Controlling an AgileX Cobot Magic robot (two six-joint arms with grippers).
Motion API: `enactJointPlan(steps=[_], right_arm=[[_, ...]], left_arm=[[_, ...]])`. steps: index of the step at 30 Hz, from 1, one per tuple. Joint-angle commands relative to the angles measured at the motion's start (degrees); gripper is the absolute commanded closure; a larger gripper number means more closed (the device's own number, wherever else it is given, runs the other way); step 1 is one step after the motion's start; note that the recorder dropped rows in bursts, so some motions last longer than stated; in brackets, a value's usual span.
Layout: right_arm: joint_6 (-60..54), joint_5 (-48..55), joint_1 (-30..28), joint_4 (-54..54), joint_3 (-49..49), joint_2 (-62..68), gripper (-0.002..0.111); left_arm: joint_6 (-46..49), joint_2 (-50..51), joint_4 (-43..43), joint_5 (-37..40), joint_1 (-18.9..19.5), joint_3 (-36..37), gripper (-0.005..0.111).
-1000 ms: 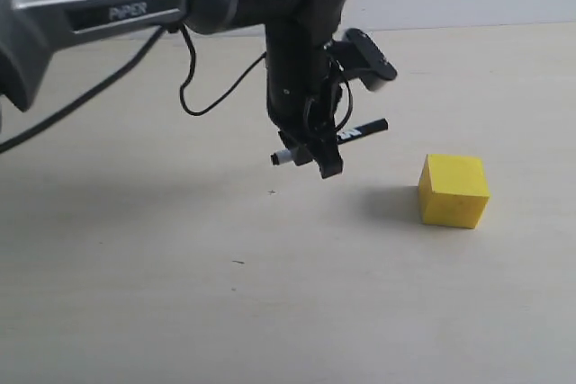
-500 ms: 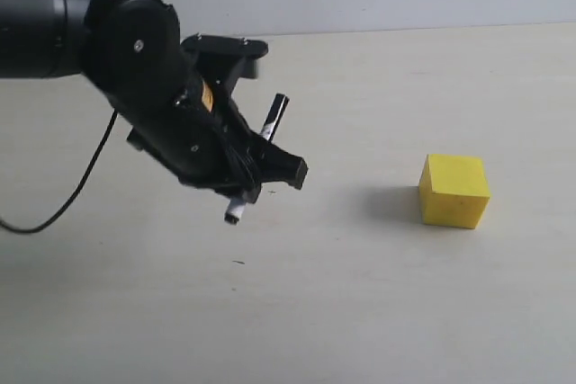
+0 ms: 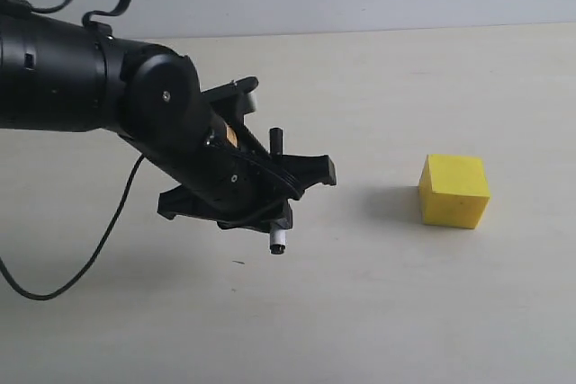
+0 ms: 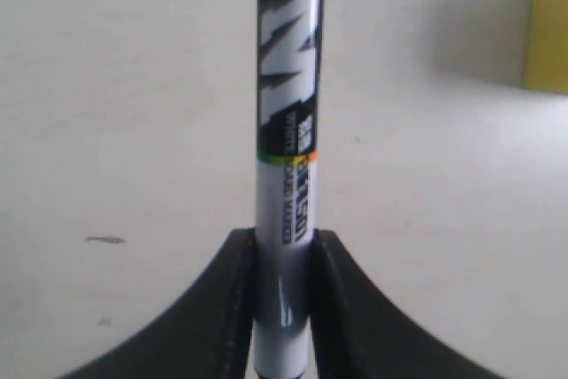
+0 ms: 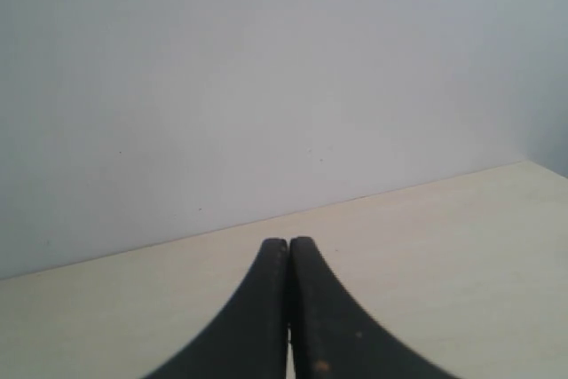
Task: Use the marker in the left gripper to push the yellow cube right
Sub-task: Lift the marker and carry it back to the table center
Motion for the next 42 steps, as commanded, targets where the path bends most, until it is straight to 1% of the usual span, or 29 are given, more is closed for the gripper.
enactJointPlan(steps=[1, 6, 15, 20, 26, 32, 37, 42], right_arm=[[-0.14, -0.29, -0.21, -0.06, 0.26, -0.38, 0.108], [-0.14, -0.29, -0.21, -0.06, 0.26, -0.38, 0.108], [-0.14, -0.29, -0.21, -0.06, 0.26, -0.38, 0.108], [-0.14, -0.29, -0.21, -0.06, 0.26, -0.38, 0.108], [-0.14, -0.29, -0.21, -0.06, 0.26, -0.38, 0.108], [-0.14, -0.29, -0.21, -0.06, 0.26, -0.38, 0.108], [-0.14, -0.29, -0.21, -0.06, 0.26, -0.38, 0.108], [-0.14, -0.52, -0.21, -0.06, 0.26, -0.38, 0.108]], left_arm=[[-1.02, 3.81, 1.09, -0.15, 1.58, -2.58, 0.107], [-1.02, 7.95, 3.63, 0.85, 2.03, -5.7, 0.107], [-1.02, 12.65, 4.18, 3.01, 3.6, -9.9, 0.107], [-1.02, 12.65, 3.77, 3.55, 4.42, -9.9, 0.107], [-0.82, 12.65, 3.67, 8.03, 6.53, -9.9, 0.107], [0.04, 12.65, 2.87, 8.42, 6.52, -9.9, 0.107], [2.76, 12.65, -0.73, 8.42, 6.52, -9.9, 0.107], [2.91, 12.65, -0.86, 8.03, 6.52, -9.9, 0.107]])
